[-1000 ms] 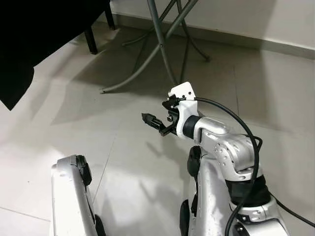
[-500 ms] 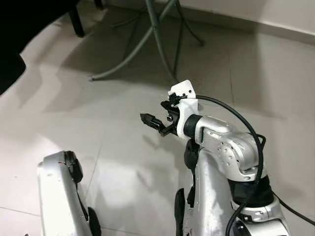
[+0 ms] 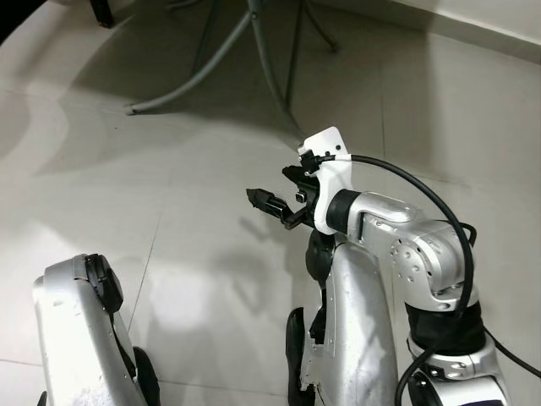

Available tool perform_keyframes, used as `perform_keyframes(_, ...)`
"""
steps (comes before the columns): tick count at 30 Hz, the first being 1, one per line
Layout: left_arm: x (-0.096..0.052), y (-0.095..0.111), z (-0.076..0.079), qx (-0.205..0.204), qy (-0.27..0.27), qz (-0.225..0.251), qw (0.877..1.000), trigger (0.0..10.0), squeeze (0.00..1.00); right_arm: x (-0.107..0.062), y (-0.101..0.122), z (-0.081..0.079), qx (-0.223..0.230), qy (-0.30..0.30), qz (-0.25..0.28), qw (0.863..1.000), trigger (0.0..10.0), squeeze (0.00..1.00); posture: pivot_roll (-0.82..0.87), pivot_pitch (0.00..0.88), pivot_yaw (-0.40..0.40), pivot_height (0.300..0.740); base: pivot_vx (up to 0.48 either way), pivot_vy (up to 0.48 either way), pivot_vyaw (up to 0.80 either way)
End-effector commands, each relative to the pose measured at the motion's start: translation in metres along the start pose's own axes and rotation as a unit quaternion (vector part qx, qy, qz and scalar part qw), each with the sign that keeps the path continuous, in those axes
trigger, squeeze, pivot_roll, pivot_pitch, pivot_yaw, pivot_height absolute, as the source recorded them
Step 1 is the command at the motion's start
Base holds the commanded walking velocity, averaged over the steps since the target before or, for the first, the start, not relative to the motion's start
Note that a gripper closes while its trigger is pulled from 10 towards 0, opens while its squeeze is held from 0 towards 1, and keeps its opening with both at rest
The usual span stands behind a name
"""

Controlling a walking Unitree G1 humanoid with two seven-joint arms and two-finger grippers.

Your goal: Building children table

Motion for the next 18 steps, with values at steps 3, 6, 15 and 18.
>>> perform_keyframes(3,-0.001,-0.030,0.005,-0.011,0.004,-0.035,0.999,10.0,0.00,-0.010,-0.003,0.004,0.007,-0.002,-0.004,1.000,10.0,0.00,-0.48,0.514,-0.302,0.300,0.000,0.000,0.00)
perform_keyframes(6,0.001,-0.030,0.010,-0.015,0.014,-0.032,0.999,10.0,0.00,-0.013,0.001,0.007,0.002,-0.003,0.002,1.000,10.0,0.00,-0.49,0.505,-0.323,0.300,0.000,0.000,0.00)
perform_keyframes(15,0.002,-0.036,0.008,-0.014,0.075,-0.029,0.997,0.0,0.00,-0.014,0.009,0.008,-0.007,0.001,0.010,1.000,10.0,0.00,-0.53,0.498,-0.350,0.300,0.000,0.000,0.00)
perform_keyframes(18,0.001,-0.038,0.007,-0.015,0.098,-0.026,0.995,0.0,0.00,-0.015,0.010,0.009,-0.010,0.000,0.010,1.000,10.0,0.00,-0.53,0.493,-0.352,0.300,0.000,0.000,0.00)
Point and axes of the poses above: a point about 5 cm out from each wrist's last joint towards the gripper, its own x axis pointing out of the wrist towards the gripper, its own y axis along the axis of the wrist's last joint, z = x × y, the point moved 5 cm from there along x, pointing out of the wrist towards the gripper, and after that the axes turned 15 degrees about -x, right-handed, at the moved point
